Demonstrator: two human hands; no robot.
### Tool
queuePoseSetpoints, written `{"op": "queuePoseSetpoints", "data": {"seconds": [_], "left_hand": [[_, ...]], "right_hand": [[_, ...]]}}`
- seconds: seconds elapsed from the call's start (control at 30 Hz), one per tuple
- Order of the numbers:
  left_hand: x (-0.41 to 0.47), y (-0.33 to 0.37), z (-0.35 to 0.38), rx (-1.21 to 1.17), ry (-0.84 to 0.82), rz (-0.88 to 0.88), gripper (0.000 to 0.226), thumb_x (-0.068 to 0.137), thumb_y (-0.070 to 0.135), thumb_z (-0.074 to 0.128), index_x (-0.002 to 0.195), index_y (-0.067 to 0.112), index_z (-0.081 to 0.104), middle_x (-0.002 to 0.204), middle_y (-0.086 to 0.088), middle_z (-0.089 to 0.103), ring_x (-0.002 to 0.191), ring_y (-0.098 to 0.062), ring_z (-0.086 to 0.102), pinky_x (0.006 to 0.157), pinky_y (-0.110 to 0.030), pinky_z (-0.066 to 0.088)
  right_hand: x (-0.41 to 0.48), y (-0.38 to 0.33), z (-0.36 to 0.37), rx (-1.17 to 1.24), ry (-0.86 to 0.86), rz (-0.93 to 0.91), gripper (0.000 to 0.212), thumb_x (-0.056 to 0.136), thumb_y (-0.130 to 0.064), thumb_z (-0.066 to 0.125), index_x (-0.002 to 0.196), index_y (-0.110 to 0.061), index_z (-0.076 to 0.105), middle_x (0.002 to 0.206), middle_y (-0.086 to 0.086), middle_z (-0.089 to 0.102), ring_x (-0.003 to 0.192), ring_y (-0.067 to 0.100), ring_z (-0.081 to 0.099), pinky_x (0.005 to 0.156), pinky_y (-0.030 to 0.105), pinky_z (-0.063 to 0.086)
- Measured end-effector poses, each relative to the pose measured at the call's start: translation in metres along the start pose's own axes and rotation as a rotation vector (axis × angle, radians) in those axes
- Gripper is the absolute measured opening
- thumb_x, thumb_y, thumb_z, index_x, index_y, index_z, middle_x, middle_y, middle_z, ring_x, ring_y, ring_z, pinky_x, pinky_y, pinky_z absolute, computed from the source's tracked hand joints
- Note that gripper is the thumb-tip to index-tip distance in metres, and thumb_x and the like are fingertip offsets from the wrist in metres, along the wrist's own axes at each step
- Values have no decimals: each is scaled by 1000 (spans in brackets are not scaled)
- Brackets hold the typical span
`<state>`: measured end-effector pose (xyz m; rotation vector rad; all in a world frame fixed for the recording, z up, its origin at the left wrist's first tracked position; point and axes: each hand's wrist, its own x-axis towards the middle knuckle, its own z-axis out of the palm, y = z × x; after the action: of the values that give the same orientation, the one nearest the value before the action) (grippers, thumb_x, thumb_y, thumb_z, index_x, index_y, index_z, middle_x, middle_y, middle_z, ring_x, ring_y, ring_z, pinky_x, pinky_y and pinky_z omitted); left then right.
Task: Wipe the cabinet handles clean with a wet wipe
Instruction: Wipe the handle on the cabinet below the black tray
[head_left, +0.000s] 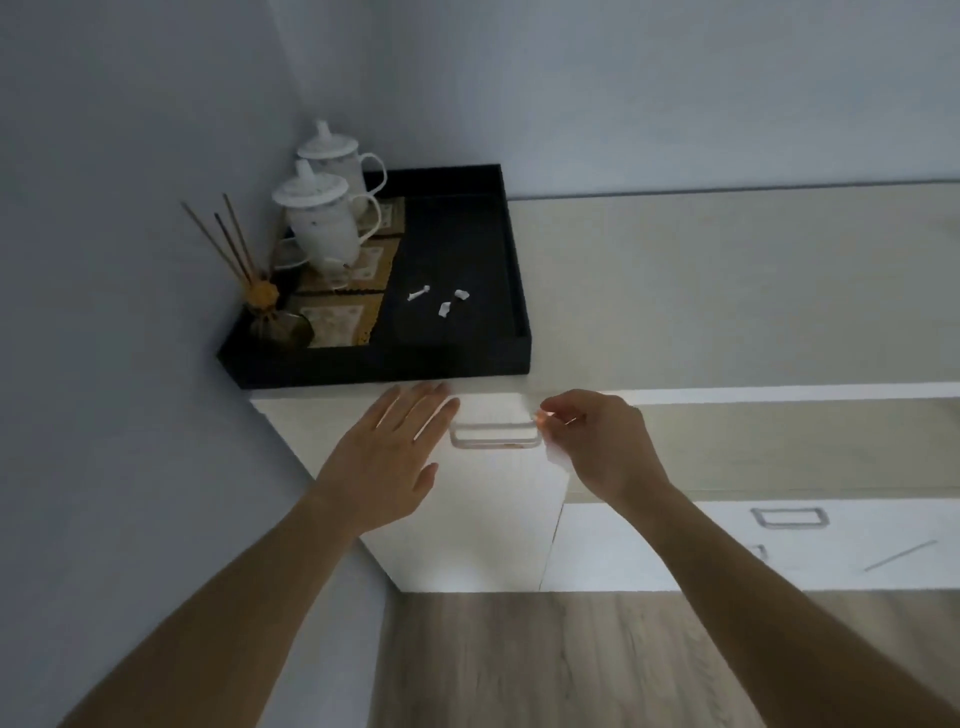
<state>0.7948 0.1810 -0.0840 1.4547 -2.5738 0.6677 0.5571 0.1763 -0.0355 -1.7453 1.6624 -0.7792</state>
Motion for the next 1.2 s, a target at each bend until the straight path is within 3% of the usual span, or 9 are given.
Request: {"op": "queuePoseSetpoints", "data": {"seconds": [0.07, 0.23, 0.33, 0.43, 0.6, 0.73, 0.87, 1.07, 1.2], "left_hand": [[-1, -14, 14, -11, 19, 61, 78, 75, 37, 74, 140, 7, 42, 147, -15, 38, 134, -31, 39, 109, -48, 29], [0, -33, 43, -17, 111, 164, 69, 88, 35, 56, 146, 11, 28, 153, -12, 28, 139, -30, 29, 115, -43, 22], [3, -34, 58, 15, 179, 190, 64, 90, 40, 43, 146, 13, 27, 153, -13, 24, 138, -32, 28, 114, -45, 18], [7, -30, 72, 59, 287, 184, 63, 90, 42, 45, 145, 15, 31, 149, -15, 26, 134, -34, 30, 111, -48, 21], [15, -30, 91, 163, 438, 201, 65, 88, 46, 51, 144, 17, 33, 144, -17, 27, 132, -34, 26, 109, -48, 19], [20, -35, 102, 244, 518, 214, 69, 89, 47, 50, 146, 17, 24, 146, -17, 17, 133, -33, 18, 112, -47, 13], [22, -39, 107, 291, 568, 237, 74, 92, 45, 47, 152, 15, 14, 147, -19, 15, 133, -35, 20, 113, -48, 11], [25, -44, 112, 362, 613, 248, 70, 95, 40, 45, 152, 15, 13, 157, -21, -1, 135, -37, 19, 114, -50, 10], [27, -45, 117, 398, 657, 253, 68, 94, 41, 46, 150, 15, 19, 155, -24, 6, 135, -37, 21, 114, -49, 12]], "right_hand": [[1, 5, 13, -24, 71, 5, 23, 94, -25, 54, 111, -17, 66, 102, 0, 65, 84, 8, 55, 74, 10, 35], [2, 16, 27, 110, 359, 41, 13, 95, -17, 51, 98, -23, 63, 100, -1, 58, 80, -3, 52, 66, -7, 34], [5, 16, 42, 298, 535, 68, 17, 94, -16, 52, 88, -31, 55, 98, -4, 59, 85, -1, 55, 67, -3, 37], [8, 19, 67, 418, 652, 59, 20, 92, -16, 56, 83, -34, 52, 93, -7, 61, 87, 3, 58, 70, 1, 40], [9, 33, 96, 434, 680, 13, 16, 92, -14, 57, 90, -30, 59, 88, -21, 57, 83, -2, 57, 71, 6, 44], [3, 45, 105, 422, 691, -46, 12, 90, -11, 60, 92, -19, 68, 94, -8, 61, 86, -1, 58, 69, 7, 47], [-4, 52, 110, 312, 639, -129, 26, 84, -7, 67, 109, -13, 68, 104, -4, 58, 90, 4, 58, 78, 6, 49], [-8, 59, 113, 160, 763, -202, 19, 85, -12, 66, 104, -7, 69, 95, -3, 59, 75, 5, 55, 71, 4, 46], [-11, 58, 127, 206, 841, -141, 17, 89, -18, 62, 102, -8, 68, 91, -3, 61, 70, -4, 53, 69, 4, 44]]}}
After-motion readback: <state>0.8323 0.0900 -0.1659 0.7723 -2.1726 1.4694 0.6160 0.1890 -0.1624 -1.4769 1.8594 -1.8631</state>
